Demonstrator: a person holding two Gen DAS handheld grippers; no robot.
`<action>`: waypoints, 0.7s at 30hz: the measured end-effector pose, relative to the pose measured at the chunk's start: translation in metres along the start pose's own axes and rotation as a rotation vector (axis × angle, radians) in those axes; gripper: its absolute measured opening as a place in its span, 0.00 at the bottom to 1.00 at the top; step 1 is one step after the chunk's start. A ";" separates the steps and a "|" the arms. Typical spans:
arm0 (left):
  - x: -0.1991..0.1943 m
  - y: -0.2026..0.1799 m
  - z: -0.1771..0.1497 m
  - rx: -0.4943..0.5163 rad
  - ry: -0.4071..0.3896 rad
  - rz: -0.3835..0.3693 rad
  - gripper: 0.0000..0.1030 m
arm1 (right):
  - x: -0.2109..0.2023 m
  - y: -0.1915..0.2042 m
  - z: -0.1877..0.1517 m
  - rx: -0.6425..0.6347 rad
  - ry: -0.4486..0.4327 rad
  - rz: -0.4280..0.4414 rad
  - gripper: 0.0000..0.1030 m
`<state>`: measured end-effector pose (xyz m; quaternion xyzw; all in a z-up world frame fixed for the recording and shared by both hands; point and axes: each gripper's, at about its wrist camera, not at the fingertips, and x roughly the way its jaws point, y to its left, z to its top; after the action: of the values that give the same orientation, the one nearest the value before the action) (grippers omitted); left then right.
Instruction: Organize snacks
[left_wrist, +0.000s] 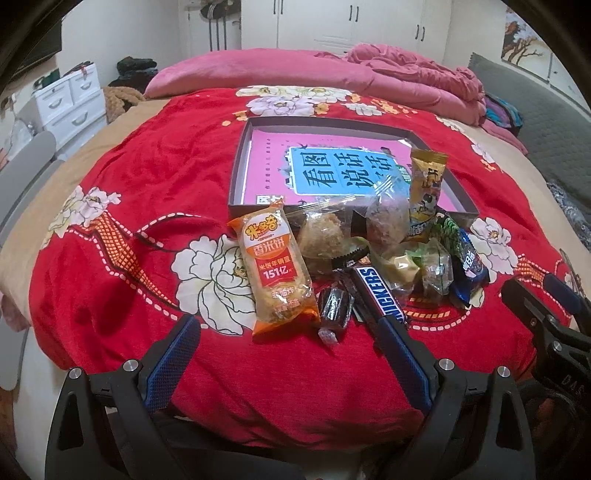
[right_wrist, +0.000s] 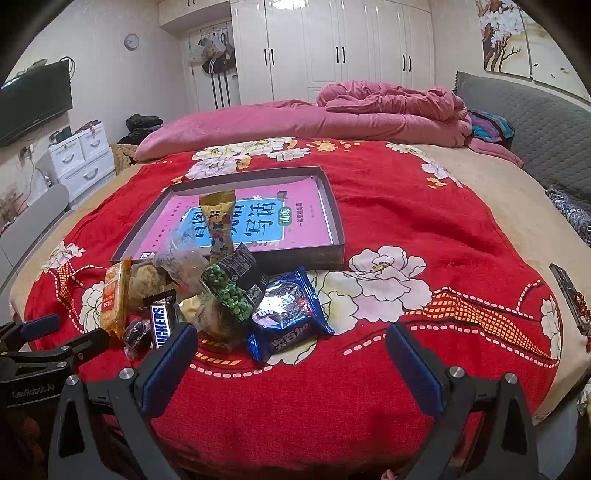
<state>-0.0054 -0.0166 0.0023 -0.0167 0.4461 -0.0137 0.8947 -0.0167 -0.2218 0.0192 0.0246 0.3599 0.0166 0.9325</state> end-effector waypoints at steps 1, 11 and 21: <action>0.000 0.000 0.000 0.001 0.000 0.001 0.94 | 0.000 0.000 0.000 0.001 0.000 0.000 1.00; -0.001 -0.001 0.000 -0.001 -0.006 -0.007 0.94 | 0.000 -0.001 0.000 0.001 -0.001 0.001 1.00; 0.000 0.003 0.001 -0.022 -0.004 -0.014 0.94 | 0.000 -0.001 0.000 0.004 -0.002 0.004 1.00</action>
<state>-0.0044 -0.0132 0.0031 -0.0297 0.4442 -0.0149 0.8953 -0.0162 -0.2225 0.0190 0.0271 0.3591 0.0178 0.9327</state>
